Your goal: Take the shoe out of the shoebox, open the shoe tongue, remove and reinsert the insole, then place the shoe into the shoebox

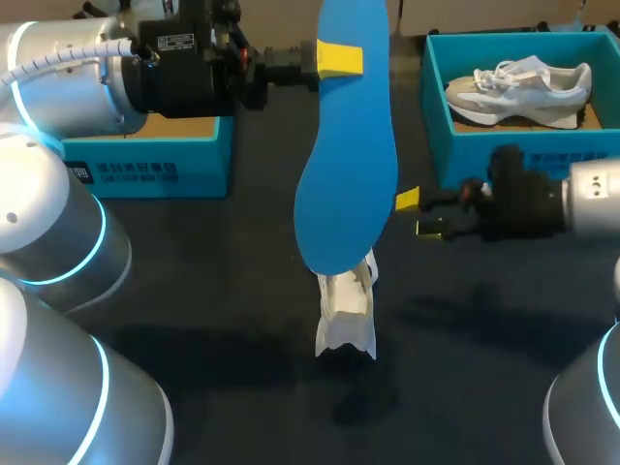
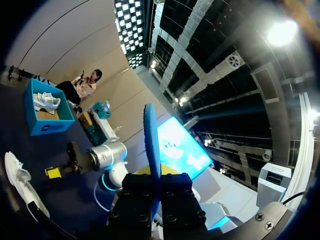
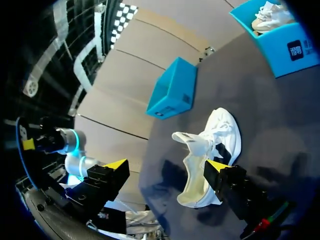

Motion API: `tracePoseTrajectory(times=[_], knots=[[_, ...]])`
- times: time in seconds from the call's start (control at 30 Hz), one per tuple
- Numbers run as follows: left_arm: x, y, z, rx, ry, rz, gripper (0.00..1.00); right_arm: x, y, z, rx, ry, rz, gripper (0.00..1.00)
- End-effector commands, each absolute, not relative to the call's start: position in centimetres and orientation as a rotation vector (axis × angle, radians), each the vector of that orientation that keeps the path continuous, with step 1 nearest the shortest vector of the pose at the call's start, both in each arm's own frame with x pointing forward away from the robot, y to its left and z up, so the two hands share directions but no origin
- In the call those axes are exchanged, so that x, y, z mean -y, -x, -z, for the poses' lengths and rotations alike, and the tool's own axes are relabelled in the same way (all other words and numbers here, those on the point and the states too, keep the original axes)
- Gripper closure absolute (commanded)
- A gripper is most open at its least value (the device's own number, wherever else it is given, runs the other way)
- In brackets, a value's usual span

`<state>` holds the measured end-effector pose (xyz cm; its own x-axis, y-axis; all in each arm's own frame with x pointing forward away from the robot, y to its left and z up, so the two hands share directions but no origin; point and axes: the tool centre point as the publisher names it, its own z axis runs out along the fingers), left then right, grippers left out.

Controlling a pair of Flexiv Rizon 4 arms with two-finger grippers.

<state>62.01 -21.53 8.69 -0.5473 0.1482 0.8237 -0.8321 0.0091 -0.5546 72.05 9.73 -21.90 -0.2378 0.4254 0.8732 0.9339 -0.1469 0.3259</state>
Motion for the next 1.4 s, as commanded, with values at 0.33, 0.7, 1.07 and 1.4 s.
tracePoseTrajectory(times=[0.33,0.7,1.07,1.4], knots=[[21.8,-62.1,-8.7,1.53,-0.726,-1.643,1.0,-8.3,-73.0,19.5,1.444,1.306,1.414,0.0],[21.8,-62.1,-8.7,1.53,-0.726,-1.643,1.0,-7.9,-73.4,18.0,1.468,1.307,1.381,0.0],[21.8,-62.1,-8.7,1.53,-0.726,-1.643,1.0,-7.9,-73.4,18.0,1.468,1.307,1.381,0.0],[21.8,-62.1,-8.7,1.53,-0.726,-1.643,1.0,-7.9,-73.4,18.0,1.468,1.307,1.381,0.0]])
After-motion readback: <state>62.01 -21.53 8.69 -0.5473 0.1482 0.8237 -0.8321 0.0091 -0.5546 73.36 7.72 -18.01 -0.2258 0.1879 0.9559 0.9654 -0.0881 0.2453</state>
